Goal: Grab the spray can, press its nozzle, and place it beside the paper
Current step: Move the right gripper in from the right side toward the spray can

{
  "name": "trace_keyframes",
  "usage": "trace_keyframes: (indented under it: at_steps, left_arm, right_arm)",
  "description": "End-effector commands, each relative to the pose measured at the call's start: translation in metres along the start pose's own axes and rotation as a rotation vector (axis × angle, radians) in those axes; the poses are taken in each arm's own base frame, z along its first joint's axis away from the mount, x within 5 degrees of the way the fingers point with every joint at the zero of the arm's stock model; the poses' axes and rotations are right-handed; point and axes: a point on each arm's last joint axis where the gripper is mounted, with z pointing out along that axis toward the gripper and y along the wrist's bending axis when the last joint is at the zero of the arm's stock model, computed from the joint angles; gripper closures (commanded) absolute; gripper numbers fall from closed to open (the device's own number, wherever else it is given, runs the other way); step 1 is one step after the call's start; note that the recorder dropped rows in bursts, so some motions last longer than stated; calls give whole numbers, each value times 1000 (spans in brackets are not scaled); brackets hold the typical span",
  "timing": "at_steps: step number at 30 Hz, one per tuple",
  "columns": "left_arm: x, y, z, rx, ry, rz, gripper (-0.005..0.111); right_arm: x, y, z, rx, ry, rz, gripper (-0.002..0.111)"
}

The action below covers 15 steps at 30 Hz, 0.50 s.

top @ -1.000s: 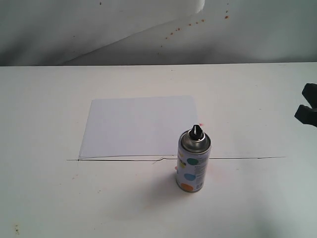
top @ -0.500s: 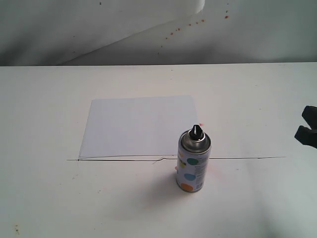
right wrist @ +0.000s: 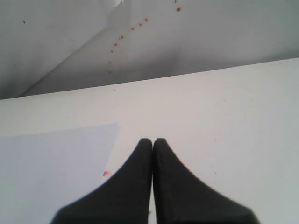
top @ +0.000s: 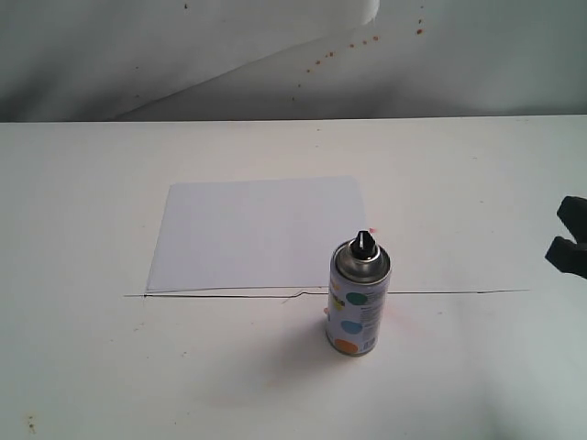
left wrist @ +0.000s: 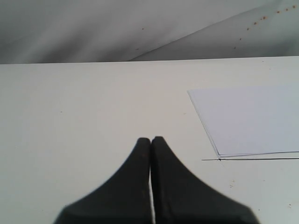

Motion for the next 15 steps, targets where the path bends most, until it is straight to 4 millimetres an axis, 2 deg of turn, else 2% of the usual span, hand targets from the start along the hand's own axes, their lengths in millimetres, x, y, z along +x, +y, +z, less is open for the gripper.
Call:
trace_keyframes:
  at_steps: [1, 5, 15]
  left_arm:
    - [0, 0, 0, 5, -14, 0, 107]
    - [0, 0, 0, 5, -14, 0, 107]
    - [0, 0, 0, 5, -14, 0, 107]
  right_arm:
    - [-9, 4, -2, -46, -118, -31, 108]
    - [-14, 7, -3, -77, -170, -34, 108]
    - [-9, 15, -3, -160, -120, -111, 108]
